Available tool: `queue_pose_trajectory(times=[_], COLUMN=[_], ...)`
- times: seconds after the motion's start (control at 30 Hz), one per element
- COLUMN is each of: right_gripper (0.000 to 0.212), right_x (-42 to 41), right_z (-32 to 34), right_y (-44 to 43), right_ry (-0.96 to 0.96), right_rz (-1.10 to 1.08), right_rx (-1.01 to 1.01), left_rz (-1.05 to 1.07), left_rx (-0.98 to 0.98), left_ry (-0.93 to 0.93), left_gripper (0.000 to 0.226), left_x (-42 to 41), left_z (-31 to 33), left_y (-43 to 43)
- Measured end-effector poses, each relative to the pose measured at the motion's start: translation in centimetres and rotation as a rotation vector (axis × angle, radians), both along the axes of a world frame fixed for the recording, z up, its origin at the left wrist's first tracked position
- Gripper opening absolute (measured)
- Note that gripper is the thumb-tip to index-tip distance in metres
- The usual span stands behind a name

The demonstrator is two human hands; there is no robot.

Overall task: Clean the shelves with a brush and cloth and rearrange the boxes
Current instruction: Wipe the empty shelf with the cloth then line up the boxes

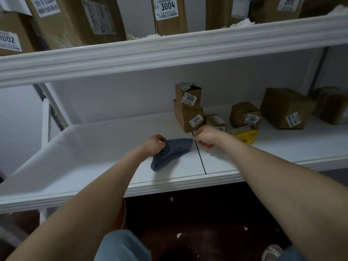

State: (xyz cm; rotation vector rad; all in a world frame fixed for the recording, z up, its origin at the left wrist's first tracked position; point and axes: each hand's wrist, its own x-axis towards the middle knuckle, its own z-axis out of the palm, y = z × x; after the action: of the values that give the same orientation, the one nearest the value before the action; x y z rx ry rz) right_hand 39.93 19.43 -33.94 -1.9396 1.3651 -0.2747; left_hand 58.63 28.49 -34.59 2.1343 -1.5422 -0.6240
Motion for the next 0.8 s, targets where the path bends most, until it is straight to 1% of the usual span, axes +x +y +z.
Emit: queue_pose_trajectory(times=[0.07, 0.13, 0.2, 0.27, 0.37, 0.4, 0.43, 0.5, 0.57, 0.6, 0.63, 0.67, 0.7, 0.77, 0.8], right_gripper=[0.029, 0.037, 0.044, 0.038, 0.018, 0.021, 0.023, 0.02, 0.024, 0.026, 0.028, 0.031, 0.034, 0.038, 0.039], right_x=[0.6, 1.3, 1.9, 2.2, 2.5, 2.6, 2.7, 2.7, 2.9, 3.0, 3.3, 3.6, 4.0, 5.0, 5.5], right_z=[-0.9, -1.8, -2.6, -3.1, -3.0, -2.7, -2.5, -2.1, -2.0, -2.1, -2.3, -2.6, -3.1, -4.0, -4.4], right_y=[-0.2, -0.3, -0.5, -1.0, -1.5, -1.7, -1.8, -2.0, -2.4, -2.4, -2.5, -2.5, -2.5, -2.4, -2.4], right_ry=[0.006, 0.005, 0.025, 0.07, 0.106, 0.103, 0.094, 0.064, 0.055, 0.067, 0.076, 0.078, 0.07, 0.047, 0.026], right_rz=[0.004, 0.033, 0.037, -0.012, -0.09, -0.099, -0.105, -0.122, -0.158, -0.178, -0.19, -0.191, -0.18, -0.151, -0.152], right_rx=[-0.01, -0.024, -0.107, -0.206, -0.291, -0.308, -0.321, -0.335, -0.354, -0.363, -0.371, -0.366, -0.36, -0.346, -0.332], left_rz=[-0.048, -0.165, -0.288, -0.393, -0.521, -0.538, -0.532, -0.44, -0.21, -0.092, 0.002, 0.061, 0.09, 0.069, 0.023], left_rx=[0.033, 0.083, 0.086, 0.056, -0.011, -0.024, -0.025, -0.066, -0.246, -0.322, -0.332, -0.247, -0.086, 0.23, 0.302], left_ry=[-0.155, -0.207, -0.265, -0.31, -0.369, -0.366, -0.329, -0.185, -0.111, -0.132, -0.208, -0.317, -0.411, -0.483, -0.505], left_gripper=[0.039, 0.04, 0.037, 0.04, 0.043, 0.043, 0.042, 0.037, 0.03, 0.027, 0.028, 0.032, 0.037, 0.045, 0.046], left_x=[0.5, -0.3, -2.1, -4.4, -7.2, -7.5, -7.2, -5.8, -3.2, -1.6, 0.1, 1.8, 3.3, 4.8, 4.7], left_z=[-1.1, -2.2, -3.2, -4.1, -4.6, -4.5, -4.2, -3.4, -2.3, -1.9, -1.7, -1.6, -1.8, -2.8, -3.3], left_y=[-0.4, -0.5, -0.6, -0.8, -1.0, -1.2, -1.4, -1.5, -2.0, -2.4, -3.0, -3.7, -4.2, -4.8, -5.0])
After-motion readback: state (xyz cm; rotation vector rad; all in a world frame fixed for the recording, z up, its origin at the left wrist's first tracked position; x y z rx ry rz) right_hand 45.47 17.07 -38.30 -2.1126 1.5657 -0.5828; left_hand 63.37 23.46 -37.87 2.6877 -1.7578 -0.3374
